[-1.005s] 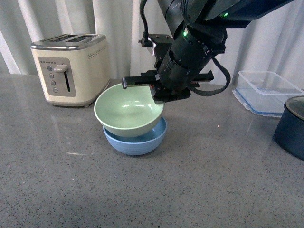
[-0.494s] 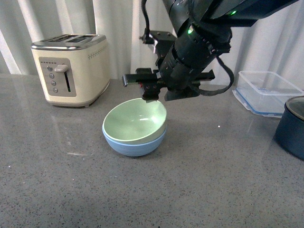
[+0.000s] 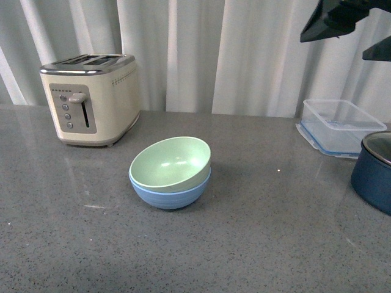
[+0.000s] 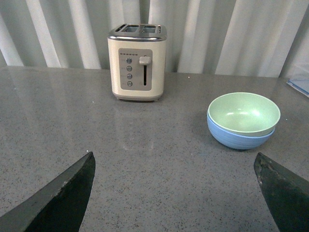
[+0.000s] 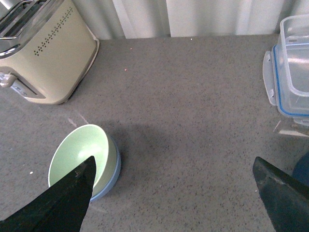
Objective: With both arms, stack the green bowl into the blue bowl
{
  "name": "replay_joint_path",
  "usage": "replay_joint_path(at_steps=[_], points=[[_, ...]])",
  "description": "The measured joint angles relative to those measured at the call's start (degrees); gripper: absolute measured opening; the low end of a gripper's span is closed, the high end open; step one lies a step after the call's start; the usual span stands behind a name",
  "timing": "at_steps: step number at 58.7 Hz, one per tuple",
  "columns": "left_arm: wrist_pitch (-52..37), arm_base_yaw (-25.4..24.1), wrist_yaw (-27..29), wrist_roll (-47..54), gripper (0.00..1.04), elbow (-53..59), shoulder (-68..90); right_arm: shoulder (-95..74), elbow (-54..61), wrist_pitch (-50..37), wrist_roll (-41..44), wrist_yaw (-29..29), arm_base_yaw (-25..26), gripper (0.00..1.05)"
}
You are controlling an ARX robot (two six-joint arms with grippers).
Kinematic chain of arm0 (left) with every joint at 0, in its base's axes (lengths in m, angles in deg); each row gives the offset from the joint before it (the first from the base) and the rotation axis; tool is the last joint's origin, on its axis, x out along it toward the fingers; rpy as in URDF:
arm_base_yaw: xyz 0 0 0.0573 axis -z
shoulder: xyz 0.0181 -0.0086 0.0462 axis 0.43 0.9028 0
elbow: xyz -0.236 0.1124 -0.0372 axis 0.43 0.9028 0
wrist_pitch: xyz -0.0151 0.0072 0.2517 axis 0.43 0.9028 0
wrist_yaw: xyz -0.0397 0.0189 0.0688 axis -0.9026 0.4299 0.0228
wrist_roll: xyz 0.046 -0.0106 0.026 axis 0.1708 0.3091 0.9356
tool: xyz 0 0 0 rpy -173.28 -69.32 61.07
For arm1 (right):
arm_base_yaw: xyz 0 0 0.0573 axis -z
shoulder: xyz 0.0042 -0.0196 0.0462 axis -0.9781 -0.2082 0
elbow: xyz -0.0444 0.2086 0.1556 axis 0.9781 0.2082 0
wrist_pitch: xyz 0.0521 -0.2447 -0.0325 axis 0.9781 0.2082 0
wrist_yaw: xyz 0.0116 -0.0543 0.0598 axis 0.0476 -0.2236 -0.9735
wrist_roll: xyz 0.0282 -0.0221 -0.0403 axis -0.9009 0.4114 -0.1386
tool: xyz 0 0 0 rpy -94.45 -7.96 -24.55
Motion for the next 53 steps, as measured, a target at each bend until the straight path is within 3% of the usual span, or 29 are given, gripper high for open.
replay_joint_path(at_steps=[2,5,12,29,53], points=[[0.00,0.00,0.04,0.00,0.98,0.00,0.00,0.59,4.52,-10.08,2.45,7.61,-0.44,0.85],[0.00,0.00,0.04,0.00,0.98,0.00,0.02,1.62,10.95,-21.77,5.68,13.75,-0.50,0.76],[0.00,0.00,0.31,0.00,0.98,0.00,0.00,7.13,23.76,-37.77,8.74,14.86,1.09,0.55],[0.00,0.00,0.09,0.00,0.98,0.00,0.00,18.80,42.10,-44.57,10.12,11.02,5.75,0.00],[0.00,0.00,0.24,0.00,0.98,0.00,0.00,34.27,55.21,-42.69,10.21,4.46,12.37,0.01]])
